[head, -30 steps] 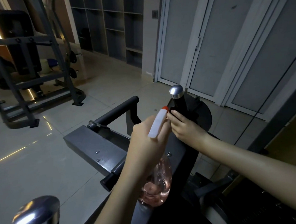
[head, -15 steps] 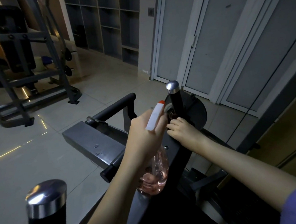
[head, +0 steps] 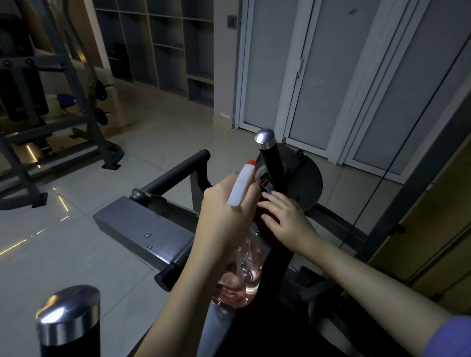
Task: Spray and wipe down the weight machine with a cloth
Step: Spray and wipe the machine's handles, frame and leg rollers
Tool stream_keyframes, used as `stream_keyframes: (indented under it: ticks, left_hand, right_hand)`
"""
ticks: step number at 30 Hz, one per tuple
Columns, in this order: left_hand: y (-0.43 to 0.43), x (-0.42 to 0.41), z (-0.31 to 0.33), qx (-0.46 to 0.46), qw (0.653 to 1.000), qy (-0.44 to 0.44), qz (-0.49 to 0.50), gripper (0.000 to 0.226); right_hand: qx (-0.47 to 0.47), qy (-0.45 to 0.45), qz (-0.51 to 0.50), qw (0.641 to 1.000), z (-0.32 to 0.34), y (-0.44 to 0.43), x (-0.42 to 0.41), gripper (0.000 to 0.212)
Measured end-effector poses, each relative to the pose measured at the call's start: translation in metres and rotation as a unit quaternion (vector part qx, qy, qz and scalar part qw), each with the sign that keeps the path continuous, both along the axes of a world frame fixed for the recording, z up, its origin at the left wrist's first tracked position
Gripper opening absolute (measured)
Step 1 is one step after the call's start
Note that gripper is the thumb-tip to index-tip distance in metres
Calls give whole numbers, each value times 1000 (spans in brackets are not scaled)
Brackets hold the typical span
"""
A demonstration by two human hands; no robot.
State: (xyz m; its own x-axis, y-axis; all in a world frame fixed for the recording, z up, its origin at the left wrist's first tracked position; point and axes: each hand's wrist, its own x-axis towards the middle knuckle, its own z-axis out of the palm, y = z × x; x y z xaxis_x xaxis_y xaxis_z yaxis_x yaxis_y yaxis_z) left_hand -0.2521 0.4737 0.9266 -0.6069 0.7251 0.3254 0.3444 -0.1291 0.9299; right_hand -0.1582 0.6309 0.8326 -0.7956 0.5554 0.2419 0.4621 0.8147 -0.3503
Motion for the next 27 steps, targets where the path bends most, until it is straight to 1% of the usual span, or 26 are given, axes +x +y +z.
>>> stream_keyframes:
  ticks: [3, 7, 9, 11, 12, 13, 16, 18, 21, 23, 25, 27]
  left_hand:
    - [-2, 1, 3, -1, 1000, 10, 8, 32]
    - [0, 0, 3, -1, 1000, 6, 6, 35]
    - [2, -1, 3, -2, 1000, 1, 4, 38]
    - [4, 0, 2, 11, 1000, -12, -1, 41]
    - [5, 1, 2, 22, 1000, -19, -3, 42]
    - [6, 3, 2, 30, 999, -18, -3, 43]
    - [7, 5, 1, 42, 999, 8, -10, 41]
    - [5, 6, 0, 50, 998, 18, -16, 41]
    - [0, 6, 0, 63, 998, 15, -25, 43]
    - [0, 6, -1, 61, 998, 8, -29, 40]
    - [0, 5, -1, 60, 998, 9, -32, 42]
    - [0, 5, -1, 60, 998, 7, -34, 47]
  right_hand:
    - [7, -42, -5, 999, -3, -1, 11, 45]
    - [78, -72, -5, 994, -3, -3, 5, 50]
    - [112, -96, -4, 989, -4, -5, -6, 62]
    - [118, -99, 17, 988, -6, -4, -16, 76]
    - [115, -106, 24, 987, -8, -3, -22, 79]
    - [110, -119, 23, 986, -8, -1, -27, 77]
    - [121, -178, 7, 977, -16, 12, -50, 57]
    - [139, -205, -4, 969, -22, 22, -66, 54]
    - [123, -194, -27, 973, -20, 31, -80, 46]
    - [110, -218, -38, 969, -16, 35, -87, 39]
    - [110, -253, -43, 960, -12, 33, -91, 34]
    - [106, -229, -42, 967, -16, 31, -86, 32]
